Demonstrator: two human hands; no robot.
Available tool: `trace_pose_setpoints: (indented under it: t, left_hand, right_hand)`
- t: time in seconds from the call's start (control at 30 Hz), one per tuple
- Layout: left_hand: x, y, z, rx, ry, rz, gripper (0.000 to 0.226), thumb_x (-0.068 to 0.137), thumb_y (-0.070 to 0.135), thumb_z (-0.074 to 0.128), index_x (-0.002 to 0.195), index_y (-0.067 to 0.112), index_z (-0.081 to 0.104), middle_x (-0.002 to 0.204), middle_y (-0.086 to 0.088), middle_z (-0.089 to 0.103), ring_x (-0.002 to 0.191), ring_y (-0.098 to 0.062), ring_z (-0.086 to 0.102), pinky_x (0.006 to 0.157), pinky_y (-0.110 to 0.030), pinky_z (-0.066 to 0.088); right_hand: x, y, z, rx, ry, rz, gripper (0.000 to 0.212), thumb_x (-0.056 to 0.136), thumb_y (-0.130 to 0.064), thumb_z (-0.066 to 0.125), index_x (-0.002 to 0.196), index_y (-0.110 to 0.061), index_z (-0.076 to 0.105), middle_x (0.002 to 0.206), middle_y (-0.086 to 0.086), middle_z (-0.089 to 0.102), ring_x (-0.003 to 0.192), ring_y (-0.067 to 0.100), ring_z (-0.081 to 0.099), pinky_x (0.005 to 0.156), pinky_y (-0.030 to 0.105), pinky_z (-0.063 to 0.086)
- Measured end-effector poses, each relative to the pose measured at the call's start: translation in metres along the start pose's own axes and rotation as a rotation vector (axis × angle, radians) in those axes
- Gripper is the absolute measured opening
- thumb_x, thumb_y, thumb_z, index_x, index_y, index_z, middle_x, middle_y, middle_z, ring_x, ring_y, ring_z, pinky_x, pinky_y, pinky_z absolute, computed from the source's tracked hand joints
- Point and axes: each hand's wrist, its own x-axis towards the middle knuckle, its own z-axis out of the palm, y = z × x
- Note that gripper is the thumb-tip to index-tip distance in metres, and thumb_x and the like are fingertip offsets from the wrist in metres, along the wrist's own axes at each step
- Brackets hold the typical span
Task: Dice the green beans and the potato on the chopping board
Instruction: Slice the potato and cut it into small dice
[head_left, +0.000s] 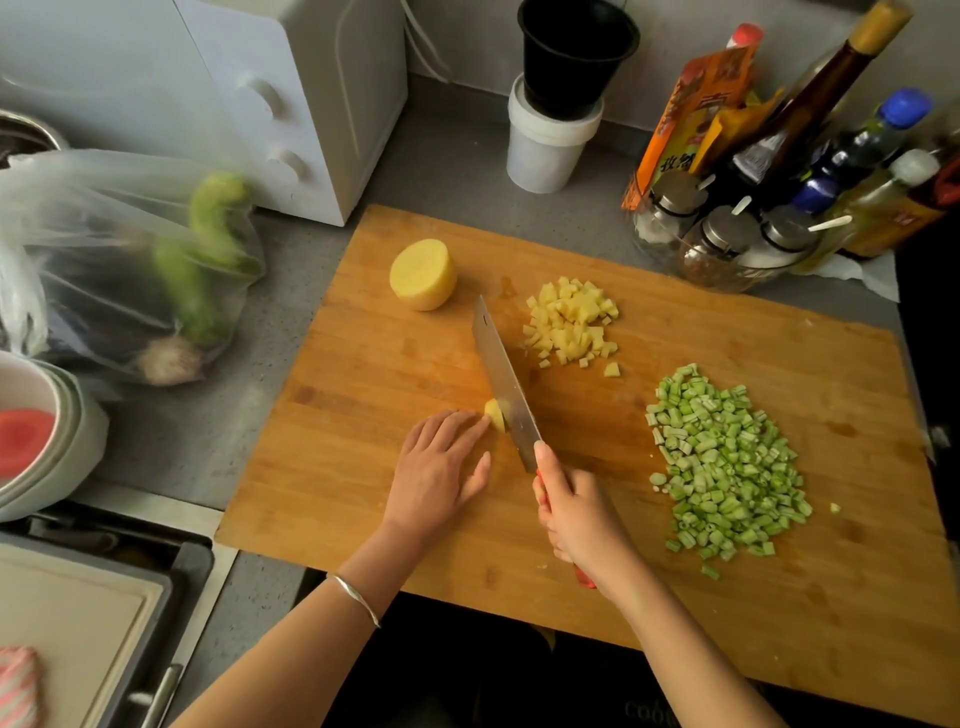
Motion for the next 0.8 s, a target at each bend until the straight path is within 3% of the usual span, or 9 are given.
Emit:
trace_pose_setpoints:
  t: [0.1,0.2,0.3,0.43,0.5,0.7,0.8]
  left_hand:
    - [0.001,0.000,-0.003,-0.019,0.001,-0.018,0.046,0.095,0.043,0.038,0.123,0.016,0.061,0.122,-0.002,0.059,0.112,-0.020,0.051,0.094,-0.036,0.043]
    - [0.008,-0.001,-0.017,-0.118,0.121,-0.051,0.046,0.094,0.042,0.039,0.125,0.011,0.053,0.123,-0.008,0.055,0.111,-0.025,0.051,0.094,-0.031,0.036]
    - [0.019,0.000,-0.046,-0.137,0.241,0.111,0.050,0.095,0.045,0.039,0.131,0.012,0.044,0.127,-0.011,0.048,0.117,-0.025,0.045,0.101,-0.032,0.030]
    - [0.038,0.000,-0.075,0.010,-0.016,0.524,0.056,0.096,0.054,0.029,0.133,0.020,0.052,0.139,-0.001,0.049,0.132,-0.021,0.038,0.112,-0.033,0.019]
    - [0.044,-0.003,-0.077,0.060,-0.168,0.634,0.058,0.096,0.057,0.028,0.130,0.020,0.057,0.138,0.001,0.052,0.132,-0.020,0.041,0.113,-0.035,0.022]
    - [0.053,-0.009,-0.076,0.089,-0.322,0.651,0.057,0.095,0.057,0.033,0.123,0.016,0.062,0.124,0.002,0.063,0.115,-0.019,0.055,0.104,-0.030,0.032]
    - [0.064,-0.009,-0.073,0.081,-0.420,0.607,0.068,0.095,0.063,0.022,0.122,0.016,0.063,0.123,0.001,0.064,0.112,-0.019,0.057,0.100,-0.029,0.037]
  right_hand:
    - [-0.007,-0.001,-0.018,-0.032,0.033,-0.108,0.059,0.083,-0.070,0.036,0.064,-0.015,0.044,0.045,-0.007,0.036,0.037,0.006,0.032,0.044,0.020,0.027]
    - [-0.003,-0.002,-0.036,-0.203,0.100,-0.228,0.056,0.084,-0.068,0.041,0.064,-0.016,0.044,0.050,-0.007,0.036,0.044,0.011,0.034,0.050,0.028,0.027]
    - [0.003,0.002,-0.047,-0.393,0.124,-0.284,0.047,0.091,-0.056,0.054,0.061,-0.021,0.041,0.051,-0.008,0.035,0.044,0.010,0.032,0.050,0.029,0.025]
    - [0.000,0.005,-0.047,-0.646,0.118,-0.301,0.037,0.093,-0.053,0.054,0.066,-0.030,0.044,0.055,-0.008,0.043,0.048,0.007,0.040,0.047,0.025,0.029]
    - [-0.003,0.004,-0.043,-0.764,0.136,-0.304,0.038,0.093,-0.058,0.051,0.069,-0.029,0.045,0.057,-0.009,0.044,0.050,0.007,0.041,0.044,0.021,0.026]
    - [-0.008,0.008,-0.030,-0.869,0.122,-0.332,0.040,0.092,-0.064,0.045,0.081,-0.026,0.049,0.081,0.001,0.065,0.074,0.023,0.063,0.055,0.030,0.035]
    - [-0.010,0.008,-0.025,-0.883,0.099,-0.345,0.036,0.093,-0.063,0.044,0.083,-0.029,0.047,0.084,0.001,0.067,0.076,0.022,0.064,0.058,0.032,0.042]
